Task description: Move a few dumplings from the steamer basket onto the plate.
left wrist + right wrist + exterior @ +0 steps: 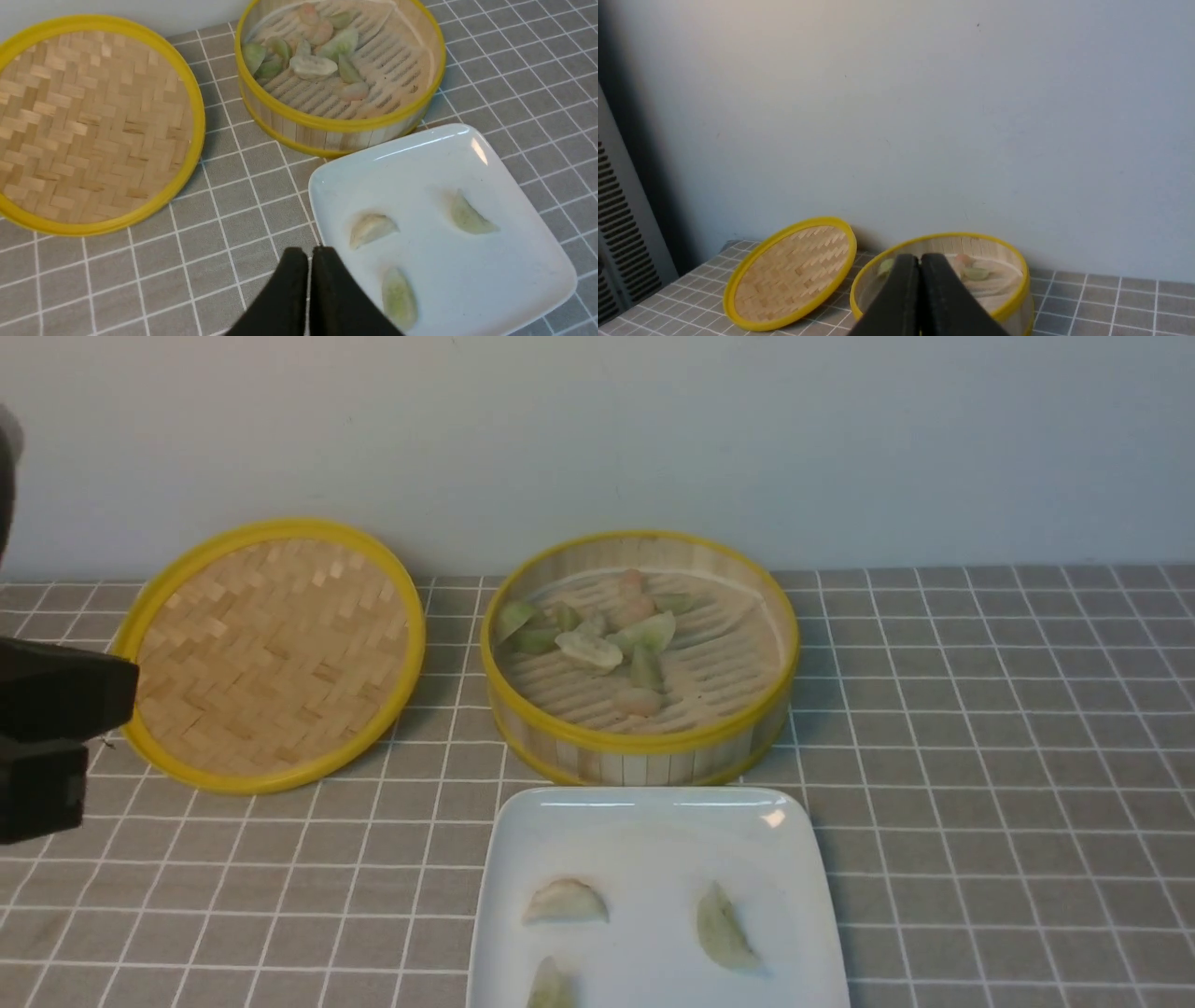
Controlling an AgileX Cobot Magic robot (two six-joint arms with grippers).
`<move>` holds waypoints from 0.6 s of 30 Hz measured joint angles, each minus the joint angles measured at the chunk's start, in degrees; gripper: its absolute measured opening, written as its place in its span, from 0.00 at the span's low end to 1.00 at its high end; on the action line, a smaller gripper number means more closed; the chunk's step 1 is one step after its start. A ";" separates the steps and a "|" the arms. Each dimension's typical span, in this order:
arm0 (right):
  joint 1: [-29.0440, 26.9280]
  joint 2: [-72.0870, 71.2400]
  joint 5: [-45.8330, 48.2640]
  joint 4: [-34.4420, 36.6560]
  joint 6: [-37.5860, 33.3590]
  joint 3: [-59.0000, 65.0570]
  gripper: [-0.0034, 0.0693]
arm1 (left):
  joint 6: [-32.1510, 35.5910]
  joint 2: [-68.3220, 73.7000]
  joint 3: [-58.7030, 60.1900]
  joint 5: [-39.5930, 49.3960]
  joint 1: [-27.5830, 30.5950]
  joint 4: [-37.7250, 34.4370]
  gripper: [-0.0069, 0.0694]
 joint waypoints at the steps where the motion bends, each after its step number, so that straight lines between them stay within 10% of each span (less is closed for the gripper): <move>1: 0.00 0.00 -0.07 0.00 0.13 0.00 0.03 | -0.25 -1.08 1.11 -1.07 0.00 0.00 0.08; 18: 0.00 0.00 0.39 -0.20 0.52 0.00 0.03 | -7.21 -30.98 18.41 -13.40 0.00 0.00 0.08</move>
